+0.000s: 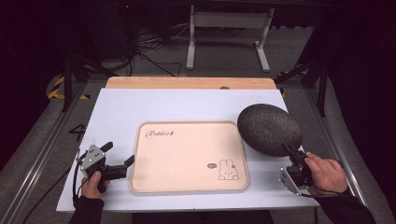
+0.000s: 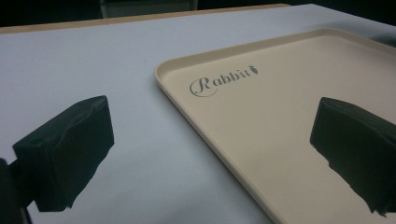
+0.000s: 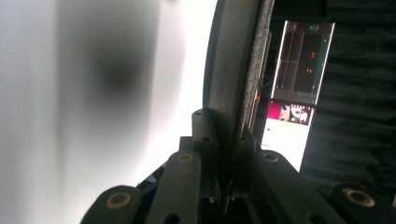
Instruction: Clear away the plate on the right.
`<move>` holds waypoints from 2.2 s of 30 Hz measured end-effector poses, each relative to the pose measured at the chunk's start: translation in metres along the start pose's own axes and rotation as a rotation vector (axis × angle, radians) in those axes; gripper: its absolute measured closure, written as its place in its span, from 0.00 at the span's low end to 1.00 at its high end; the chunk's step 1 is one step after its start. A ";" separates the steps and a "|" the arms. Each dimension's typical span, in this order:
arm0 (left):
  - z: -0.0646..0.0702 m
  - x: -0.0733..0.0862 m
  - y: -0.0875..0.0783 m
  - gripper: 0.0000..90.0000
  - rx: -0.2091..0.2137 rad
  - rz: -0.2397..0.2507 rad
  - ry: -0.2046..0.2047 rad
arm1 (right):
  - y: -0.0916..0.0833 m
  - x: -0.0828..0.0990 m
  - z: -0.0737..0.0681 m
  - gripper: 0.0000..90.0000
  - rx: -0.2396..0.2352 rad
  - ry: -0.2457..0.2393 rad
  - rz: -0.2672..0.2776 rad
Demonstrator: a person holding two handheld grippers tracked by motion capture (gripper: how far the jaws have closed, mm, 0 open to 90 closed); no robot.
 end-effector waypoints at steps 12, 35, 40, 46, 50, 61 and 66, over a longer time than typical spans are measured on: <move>0.000 0.000 0.000 0.01 -0.007 -0.001 0.007 | 0.017 -0.035 0.015 0.95 0.002 -0.029 0.075; 0.000 0.000 0.000 0.01 -0.016 -0.002 0.007 | 0.035 -0.109 0.033 0.94 0.007 -0.085 0.221; 0.000 0.000 0.000 0.01 -0.015 0.001 0.009 | 0.035 -0.128 0.034 0.94 0.005 -0.086 0.266; 0.000 0.000 0.000 0.01 -0.013 0.001 0.008 | 0.037 -0.152 0.032 0.94 0.003 -0.104 0.307; 0.000 0.000 0.000 0.01 -0.009 0.000 0.010 | 0.039 -0.165 0.031 0.93 0.004 -0.105 0.331; 0.000 0.000 0.000 0.01 -0.004 -0.002 0.011 | 0.044 -0.187 0.030 0.93 0.002 -0.100 0.367; 0.001 0.000 0.000 0.01 -0.006 -0.004 0.012 | 0.044 -0.195 0.025 0.93 -0.005 -0.085 0.386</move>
Point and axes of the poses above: each handheld gripper's, and its own axes: y roughly forward along the jaws, x roughly out of its underside, z roughly to its right, the point moved 9 cm from there along y, roughly forward along the jaws, and after that the axes turned 7 degrees about y, right-handed, at the moved point
